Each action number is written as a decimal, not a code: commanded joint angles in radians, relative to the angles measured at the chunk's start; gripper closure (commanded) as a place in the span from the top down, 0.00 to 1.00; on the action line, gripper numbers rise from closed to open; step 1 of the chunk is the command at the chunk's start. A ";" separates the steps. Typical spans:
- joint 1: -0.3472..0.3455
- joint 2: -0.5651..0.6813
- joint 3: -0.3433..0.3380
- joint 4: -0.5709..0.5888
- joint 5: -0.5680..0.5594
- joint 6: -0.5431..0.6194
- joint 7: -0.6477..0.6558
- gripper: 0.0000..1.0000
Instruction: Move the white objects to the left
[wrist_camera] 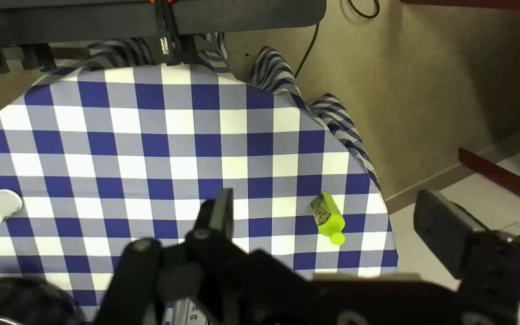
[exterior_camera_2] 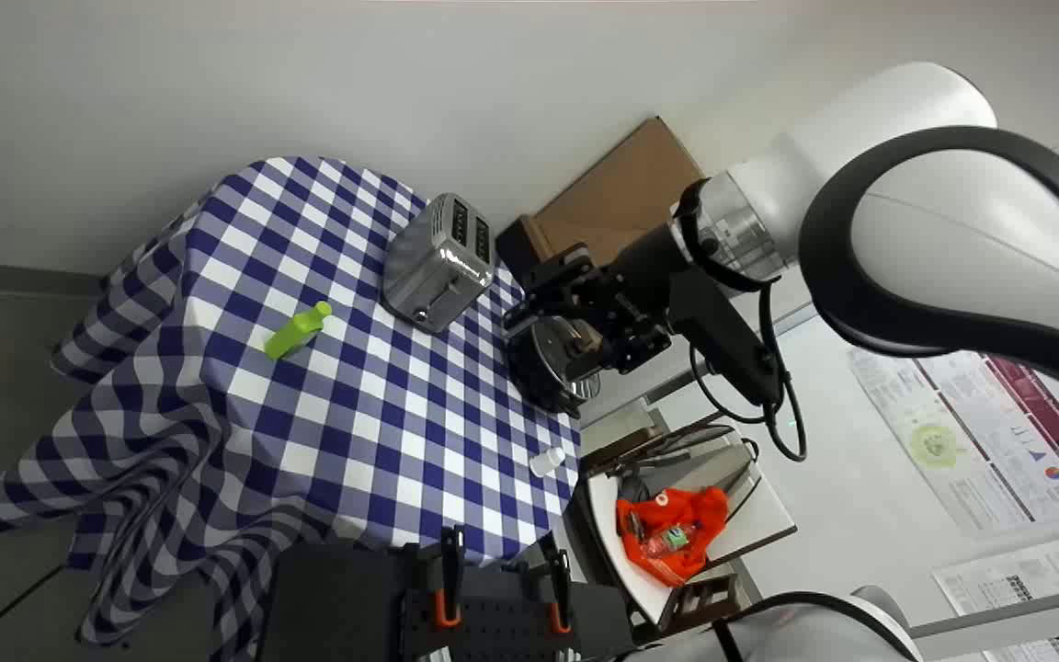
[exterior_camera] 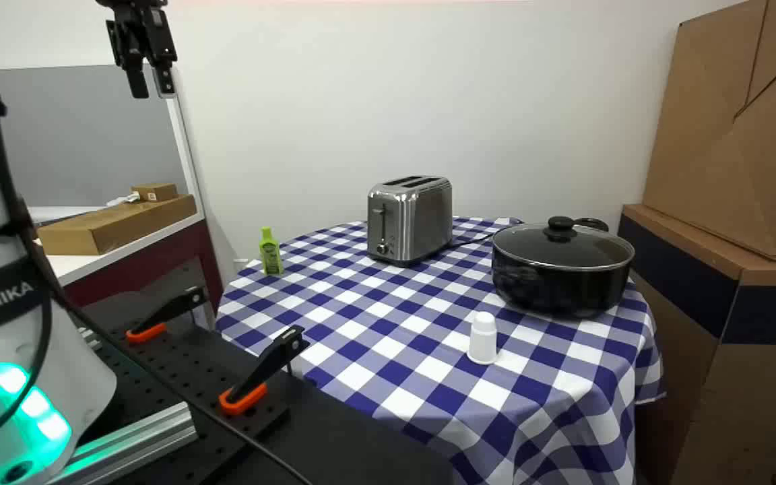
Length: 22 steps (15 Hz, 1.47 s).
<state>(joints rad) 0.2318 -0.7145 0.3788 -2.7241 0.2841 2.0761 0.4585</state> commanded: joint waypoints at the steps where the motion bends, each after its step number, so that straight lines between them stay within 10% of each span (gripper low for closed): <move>1: 0.007 0.001 -0.007 0.001 -0.006 -0.001 0.004 1.00; 10: -0.023 -0.014 -0.021 -0.018 -0.035 0.041 -0.007 1.00; 22: -0.390 0.177 -0.208 -0.027 -0.266 0.388 -0.004 1.00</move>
<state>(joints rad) -0.0892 -0.6251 0.1971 -2.7529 0.0820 2.3748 0.4515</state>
